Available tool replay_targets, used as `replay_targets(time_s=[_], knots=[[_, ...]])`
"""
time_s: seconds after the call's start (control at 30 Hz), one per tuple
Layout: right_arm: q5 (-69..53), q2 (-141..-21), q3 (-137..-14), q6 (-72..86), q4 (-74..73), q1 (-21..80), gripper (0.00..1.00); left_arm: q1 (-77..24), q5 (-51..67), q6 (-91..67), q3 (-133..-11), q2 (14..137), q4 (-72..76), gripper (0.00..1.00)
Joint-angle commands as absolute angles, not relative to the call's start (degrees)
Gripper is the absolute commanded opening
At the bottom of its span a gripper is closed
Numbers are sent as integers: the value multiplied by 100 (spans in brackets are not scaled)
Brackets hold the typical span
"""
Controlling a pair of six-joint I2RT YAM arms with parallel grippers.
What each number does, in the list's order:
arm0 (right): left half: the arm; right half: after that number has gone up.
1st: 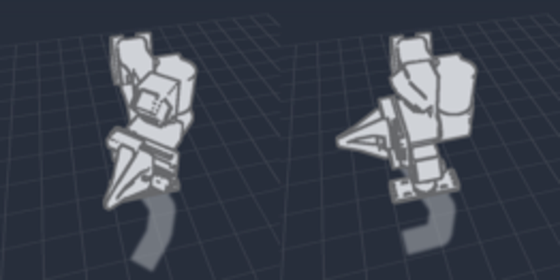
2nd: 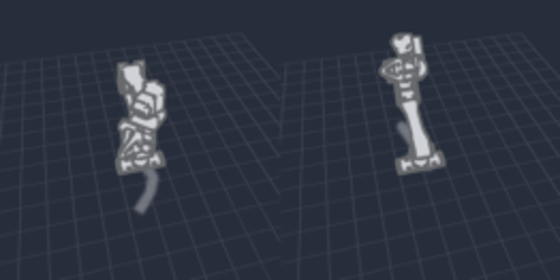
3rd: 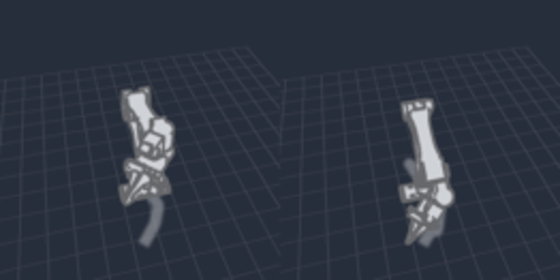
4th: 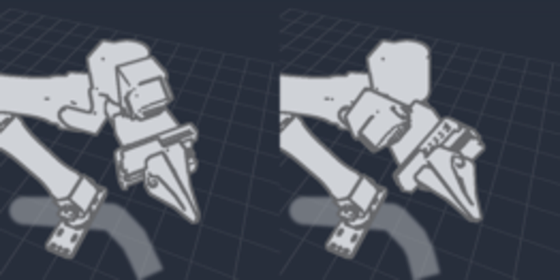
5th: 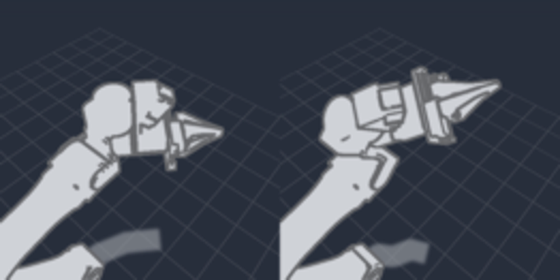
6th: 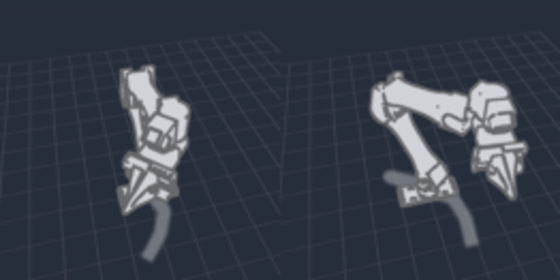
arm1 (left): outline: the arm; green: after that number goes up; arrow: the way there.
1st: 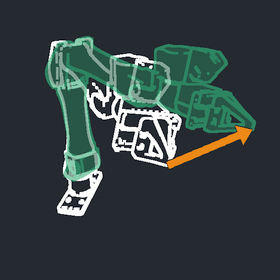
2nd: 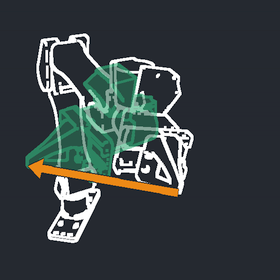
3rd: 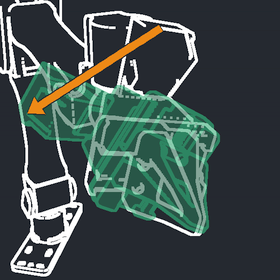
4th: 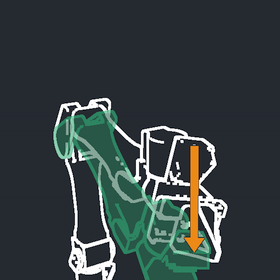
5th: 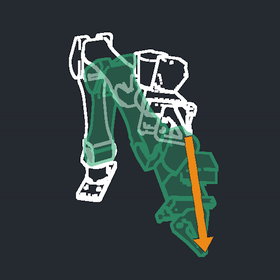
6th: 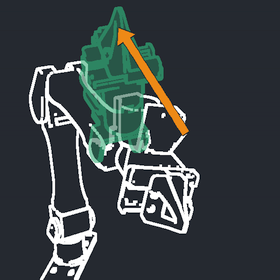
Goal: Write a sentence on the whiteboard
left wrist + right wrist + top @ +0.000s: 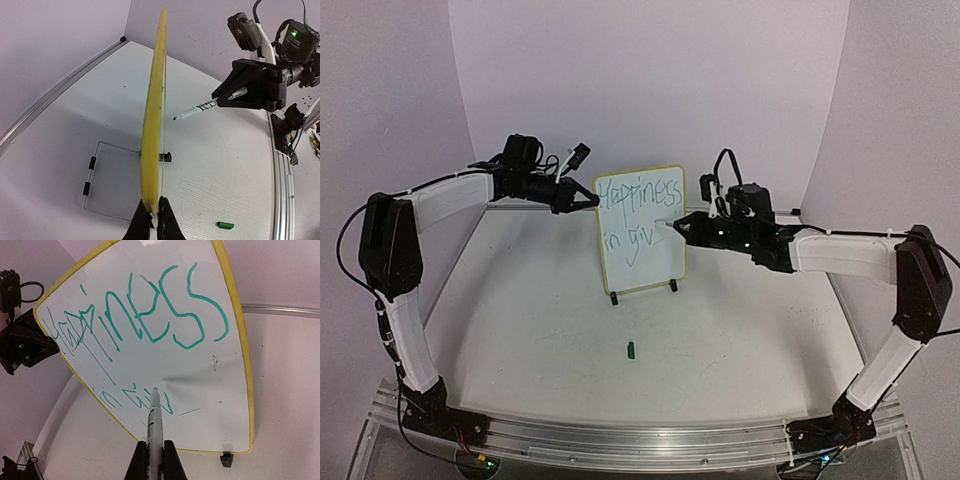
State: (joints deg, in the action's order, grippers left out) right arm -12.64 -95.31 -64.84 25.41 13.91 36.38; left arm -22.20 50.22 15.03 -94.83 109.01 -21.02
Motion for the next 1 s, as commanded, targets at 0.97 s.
replay_targets(time_s=[0.97], knots=[[-1112, -9861, -6513, 2647, 1258, 3535, 0, -2384, 4800, 1662, -9219, 11044, -3040, 0]])
